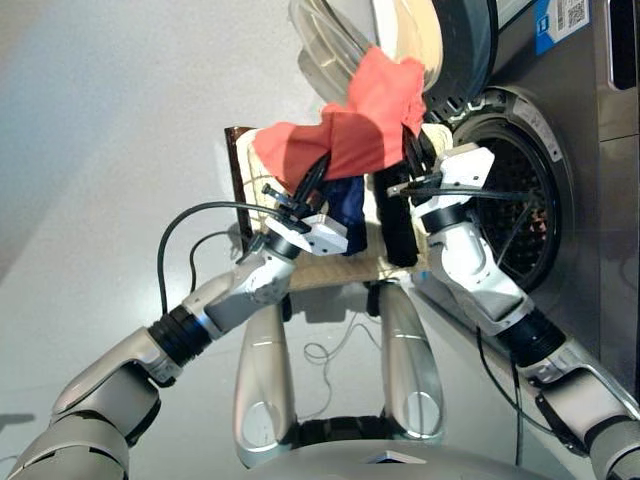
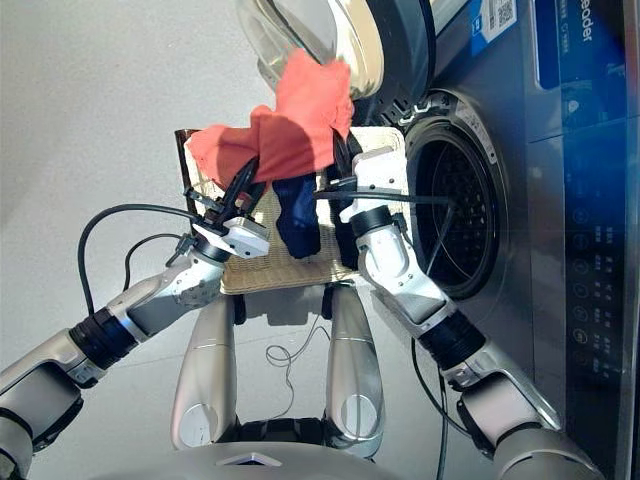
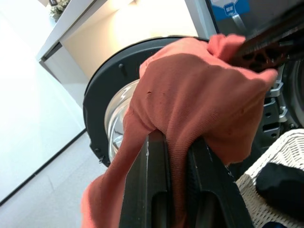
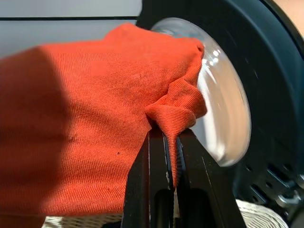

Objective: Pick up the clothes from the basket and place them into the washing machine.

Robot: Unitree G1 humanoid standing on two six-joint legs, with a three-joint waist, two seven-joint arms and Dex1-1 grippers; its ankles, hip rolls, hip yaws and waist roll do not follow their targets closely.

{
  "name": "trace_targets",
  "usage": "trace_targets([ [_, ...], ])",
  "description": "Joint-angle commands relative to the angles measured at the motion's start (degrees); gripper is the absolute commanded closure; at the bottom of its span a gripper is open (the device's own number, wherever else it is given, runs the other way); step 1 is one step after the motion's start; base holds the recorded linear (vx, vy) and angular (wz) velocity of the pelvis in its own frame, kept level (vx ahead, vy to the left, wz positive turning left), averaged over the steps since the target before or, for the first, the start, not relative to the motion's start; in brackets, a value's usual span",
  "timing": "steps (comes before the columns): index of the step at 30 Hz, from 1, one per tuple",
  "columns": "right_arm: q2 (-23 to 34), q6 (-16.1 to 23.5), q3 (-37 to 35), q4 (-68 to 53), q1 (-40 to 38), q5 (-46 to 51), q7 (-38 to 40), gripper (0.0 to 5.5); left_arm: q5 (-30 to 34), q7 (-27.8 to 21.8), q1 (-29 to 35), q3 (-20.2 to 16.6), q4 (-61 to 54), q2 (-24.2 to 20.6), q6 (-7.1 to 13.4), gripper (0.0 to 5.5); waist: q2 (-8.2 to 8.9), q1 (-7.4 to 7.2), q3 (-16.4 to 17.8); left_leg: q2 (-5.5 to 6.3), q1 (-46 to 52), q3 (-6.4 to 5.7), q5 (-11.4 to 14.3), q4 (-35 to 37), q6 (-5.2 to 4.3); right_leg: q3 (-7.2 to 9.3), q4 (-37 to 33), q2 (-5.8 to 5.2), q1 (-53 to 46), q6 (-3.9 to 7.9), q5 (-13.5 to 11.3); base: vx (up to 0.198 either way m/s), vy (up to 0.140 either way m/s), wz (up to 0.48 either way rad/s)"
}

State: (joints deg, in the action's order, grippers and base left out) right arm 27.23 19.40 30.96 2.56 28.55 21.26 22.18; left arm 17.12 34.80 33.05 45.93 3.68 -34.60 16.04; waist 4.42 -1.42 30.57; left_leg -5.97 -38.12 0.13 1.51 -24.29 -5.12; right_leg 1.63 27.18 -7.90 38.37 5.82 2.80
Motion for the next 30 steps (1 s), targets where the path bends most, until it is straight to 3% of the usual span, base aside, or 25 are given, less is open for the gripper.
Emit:
trace_targets([
  [1,0.0,4.8,-6.8,-0.6,0.1,-0.9,5.0,5.50,1.0,4.8,1.4,0.0,-7.3,2.0,5.9,2.76,-2.90,-0.66,-0.8,1.78,0.9,2.41,1.1,-0.8,1.06,-0.36,-0.4,-0.89,0.7,1.55,-1.4,0.000,0.000,0.000],
  [2,-1.1,5.3,-7.2,1.2,0.1,-1.6,6.5,5.50,0.6,4.9,1.3,0.0,-7.1,2.3,6.0,0.00,-3.01,-0.59,-0.8,1.79,0.8,2.43,1.1,-0.8,1.07,-0.37,-0.5,-0.89,0.6,1.55,-1.3,0.000,0.000,0.000],
  [12,-10.5,8.4,-13.4,18.9,1.0,-1.7,19.4,5.50,-2.1,7.0,1.7,0.6,-5.8,5.3,7.0,0.00,-4.40,-0.20,-0.8,2.31,0.3,2.15,1.2,-1.1,1.36,-0.52,-0.5,-1.09,0.9,1.54,-1.3,0.000,0.000,0.000],
  [25,-9.9,8.5,-19.8,29.6,4.4,-2.5,26.8,5.50,-3.3,7.3,2.9,1.3,-5.5,6.3,7.4,0.00,-5.18,0.14,-0.8,2.82,-0.2,2.05,1.4,-1.2,1.56,-0.41,-0.4,-1.47,1.3,1.65,-1.3,0.000,0.000,0.000],
  [30,-5.6,6.4,-24.0,37.5,9.2,-6.2,33.2,5.50,-4.4,7.5,3.7,1.2,-6.1,6.3,8.4,0.00,-5.72,0.53,-0.8,3.12,-1.1,1.72,1.6,-1.9,1.67,-0.59,0.0,-1.50,2.0,1.68,-1.2,0.000,0.000,0.000],
])
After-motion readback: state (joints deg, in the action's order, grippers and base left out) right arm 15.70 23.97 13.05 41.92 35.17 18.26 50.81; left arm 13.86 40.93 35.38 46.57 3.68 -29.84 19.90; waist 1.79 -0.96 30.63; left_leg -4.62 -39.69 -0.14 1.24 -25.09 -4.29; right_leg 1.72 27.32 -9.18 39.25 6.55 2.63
